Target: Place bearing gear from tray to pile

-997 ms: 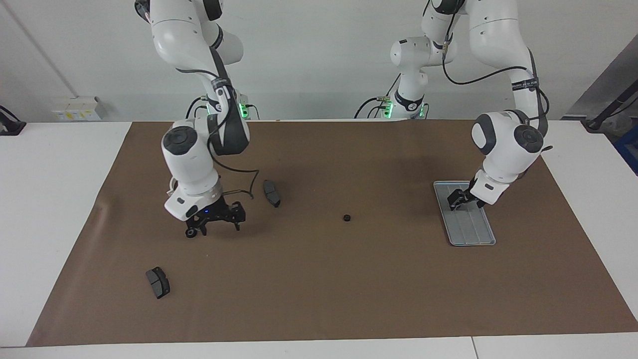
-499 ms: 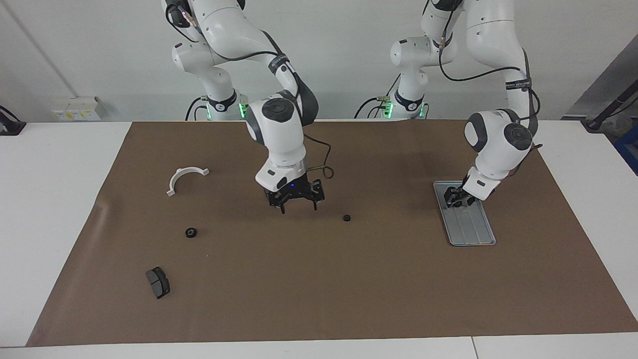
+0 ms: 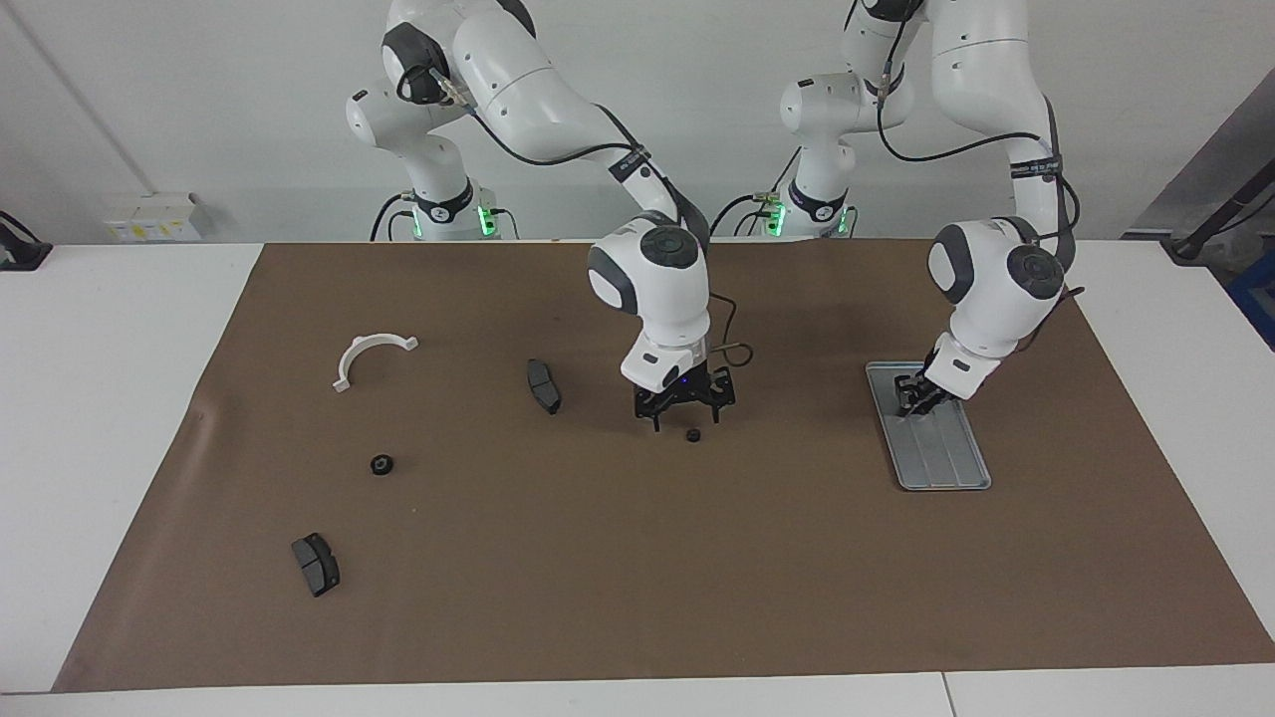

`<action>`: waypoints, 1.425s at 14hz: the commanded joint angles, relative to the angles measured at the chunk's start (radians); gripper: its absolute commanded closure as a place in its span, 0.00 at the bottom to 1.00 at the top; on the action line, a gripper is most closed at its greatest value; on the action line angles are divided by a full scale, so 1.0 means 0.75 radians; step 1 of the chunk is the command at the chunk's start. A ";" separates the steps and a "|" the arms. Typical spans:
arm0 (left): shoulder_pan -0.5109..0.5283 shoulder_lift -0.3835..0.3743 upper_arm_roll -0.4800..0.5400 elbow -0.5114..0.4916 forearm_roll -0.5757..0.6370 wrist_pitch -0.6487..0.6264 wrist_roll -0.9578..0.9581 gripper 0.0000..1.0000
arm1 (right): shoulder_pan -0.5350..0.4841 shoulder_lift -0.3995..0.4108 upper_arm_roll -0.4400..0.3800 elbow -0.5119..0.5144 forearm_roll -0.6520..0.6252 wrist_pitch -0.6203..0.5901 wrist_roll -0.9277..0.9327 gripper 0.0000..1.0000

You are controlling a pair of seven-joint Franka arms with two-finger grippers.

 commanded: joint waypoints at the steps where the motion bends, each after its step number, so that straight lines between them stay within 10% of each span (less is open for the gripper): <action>1: 0.013 -0.044 -0.008 -0.050 0.010 0.028 0.009 0.77 | 0.000 0.023 -0.004 0.037 -0.054 0.023 0.029 0.00; 3: 0.013 -0.032 -0.008 -0.015 0.010 0.020 0.001 0.83 | 0.002 0.038 -0.004 0.039 -0.095 0.025 0.027 0.04; 8: -0.111 0.032 -0.010 0.224 0.008 -0.127 -0.219 0.83 | -0.005 0.044 -0.004 0.026 -0.116 0.054 0.029 0.52; 16: -0.457 0.071 -0.016 0.330 -0.002 -0.064 -0.856 0.83 | 0.020 0.085 -0.004 0.037 -0.112 0.056 0.031 0.57; 20: -0.549 0.089 -0.020 0.353 -0.004 -0.011 -1.003 0.81 | 0.020 0.083 -0.004 0.037 -0.095 0.046 0.031 0.90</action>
